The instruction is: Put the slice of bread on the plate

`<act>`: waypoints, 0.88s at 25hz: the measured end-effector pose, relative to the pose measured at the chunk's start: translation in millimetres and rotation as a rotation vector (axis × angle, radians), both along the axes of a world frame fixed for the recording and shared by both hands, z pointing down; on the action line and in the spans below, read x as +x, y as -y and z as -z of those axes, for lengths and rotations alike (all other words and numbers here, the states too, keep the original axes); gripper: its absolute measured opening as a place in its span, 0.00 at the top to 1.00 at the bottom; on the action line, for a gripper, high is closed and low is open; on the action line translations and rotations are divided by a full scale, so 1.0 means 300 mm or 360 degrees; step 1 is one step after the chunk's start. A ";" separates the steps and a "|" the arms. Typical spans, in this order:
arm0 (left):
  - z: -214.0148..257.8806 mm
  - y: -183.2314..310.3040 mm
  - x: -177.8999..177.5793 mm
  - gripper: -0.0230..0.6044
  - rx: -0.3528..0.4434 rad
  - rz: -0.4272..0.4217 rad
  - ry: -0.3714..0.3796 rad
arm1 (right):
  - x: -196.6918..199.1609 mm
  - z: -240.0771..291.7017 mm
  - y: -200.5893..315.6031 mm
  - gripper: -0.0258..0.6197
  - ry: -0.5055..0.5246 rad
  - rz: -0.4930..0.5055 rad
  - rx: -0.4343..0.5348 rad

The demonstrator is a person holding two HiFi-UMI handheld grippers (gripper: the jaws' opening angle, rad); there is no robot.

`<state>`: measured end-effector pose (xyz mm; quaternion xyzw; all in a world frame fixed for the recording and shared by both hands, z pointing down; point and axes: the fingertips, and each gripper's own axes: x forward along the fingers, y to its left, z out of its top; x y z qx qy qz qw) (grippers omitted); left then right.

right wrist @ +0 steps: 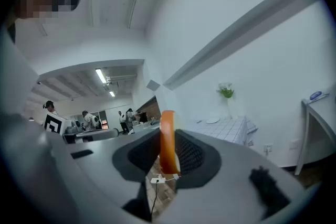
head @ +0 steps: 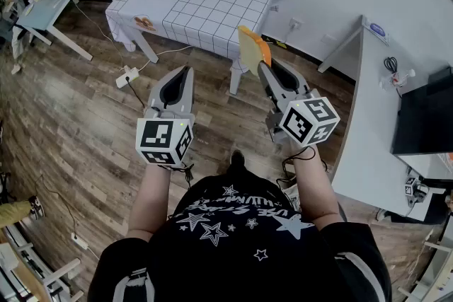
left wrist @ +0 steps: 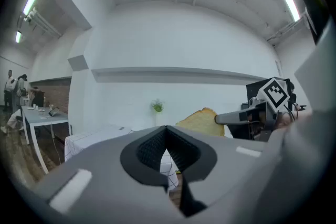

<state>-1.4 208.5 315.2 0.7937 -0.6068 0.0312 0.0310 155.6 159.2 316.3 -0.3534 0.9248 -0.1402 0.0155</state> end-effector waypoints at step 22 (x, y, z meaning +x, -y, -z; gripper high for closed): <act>-0.039 -0.213 -0.056 0.95 0.0015 -0.0012 -0.0042 | -0.045 -0.035 -0.235 0.82 -0.0062 0.0012 -0.0033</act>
